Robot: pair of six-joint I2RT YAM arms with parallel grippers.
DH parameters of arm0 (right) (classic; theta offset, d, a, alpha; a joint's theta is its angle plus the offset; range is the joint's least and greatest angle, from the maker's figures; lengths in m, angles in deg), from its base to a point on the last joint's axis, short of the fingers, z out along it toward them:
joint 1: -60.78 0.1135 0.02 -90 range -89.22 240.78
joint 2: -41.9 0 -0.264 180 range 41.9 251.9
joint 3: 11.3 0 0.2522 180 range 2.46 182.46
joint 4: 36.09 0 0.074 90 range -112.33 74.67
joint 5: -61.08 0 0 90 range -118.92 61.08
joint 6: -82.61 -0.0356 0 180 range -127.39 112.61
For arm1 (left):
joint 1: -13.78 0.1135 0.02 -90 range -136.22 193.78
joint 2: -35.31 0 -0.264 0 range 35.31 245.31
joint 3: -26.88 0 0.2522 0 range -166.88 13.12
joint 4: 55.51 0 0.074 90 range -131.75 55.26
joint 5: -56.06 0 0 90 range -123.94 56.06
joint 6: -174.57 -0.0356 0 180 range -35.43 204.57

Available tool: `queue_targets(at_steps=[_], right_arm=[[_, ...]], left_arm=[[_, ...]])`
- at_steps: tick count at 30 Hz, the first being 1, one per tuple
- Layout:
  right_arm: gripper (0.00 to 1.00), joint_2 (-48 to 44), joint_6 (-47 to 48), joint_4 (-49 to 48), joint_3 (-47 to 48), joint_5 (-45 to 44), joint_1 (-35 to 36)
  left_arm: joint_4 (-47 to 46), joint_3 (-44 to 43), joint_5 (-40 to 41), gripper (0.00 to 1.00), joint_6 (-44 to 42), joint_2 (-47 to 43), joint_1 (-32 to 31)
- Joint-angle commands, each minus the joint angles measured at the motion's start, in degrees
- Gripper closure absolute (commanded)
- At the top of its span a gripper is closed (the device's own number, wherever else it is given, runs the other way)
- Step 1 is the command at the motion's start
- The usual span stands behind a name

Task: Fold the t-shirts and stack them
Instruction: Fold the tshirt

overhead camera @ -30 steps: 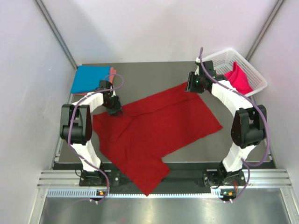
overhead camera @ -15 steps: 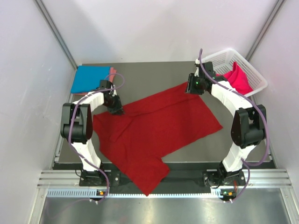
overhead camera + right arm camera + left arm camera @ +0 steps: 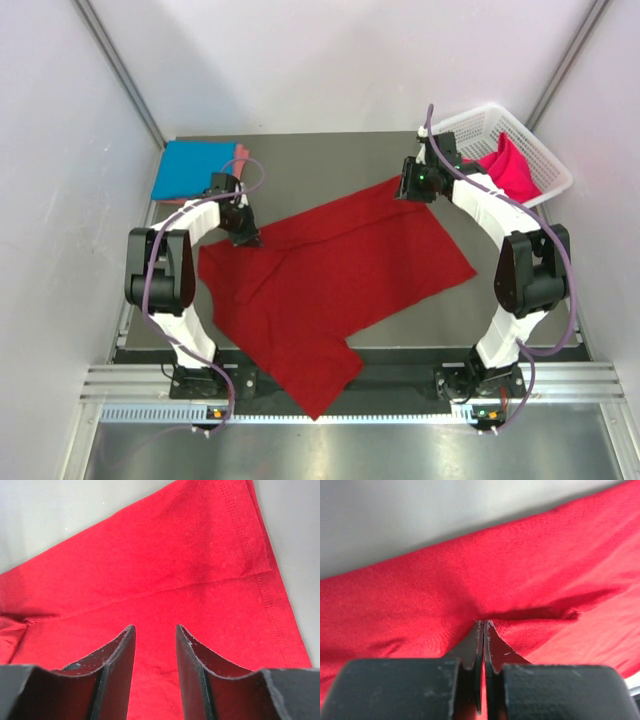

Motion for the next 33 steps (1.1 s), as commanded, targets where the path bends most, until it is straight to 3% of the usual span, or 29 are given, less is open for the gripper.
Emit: queue_targets(at_steps=[1, 9, 23, 29, 31, 33], right_arm=[[0.62, -1.85, -0.66, -2.08, 0.18, 0.61, 0.09], [0.62, -1.59, -0.66, -2.52, 0.01, 0.61, 0.62], [0.62, -2.99, -0.66, -3.92, -3.68, 0.69, 0.7], [0.62, -3.43, -0.75, -5.42, -6.41, 1.22, 0.7], [0.62, -3.17, -0.84, -5.51, -6.5, 1.31, 0.62], [0.62, -3.08, -0.75, -5.51, -6.15, 1.4, 0.62]], left_arm=[[-0.73, 0.32, -1.58, 1.0, 1.42, -4.25, 0.01], [0.06, 1.98, -3.35, 1.0, 4.06, -7.85, -2.53], [1.12, 13.76, -4.22, 0.98, 10.21, -20.05, -10.35], [-0.81, 16.4, -12.83, 0.75, 15.3, -23.76, -13.51], [-1.34, 15.7, -14.06, 0.65, 16.18, -24.55, -14.05], [1.54, 14.13, -11.8, 0.61, 14.88, -25.43, -14.05]])
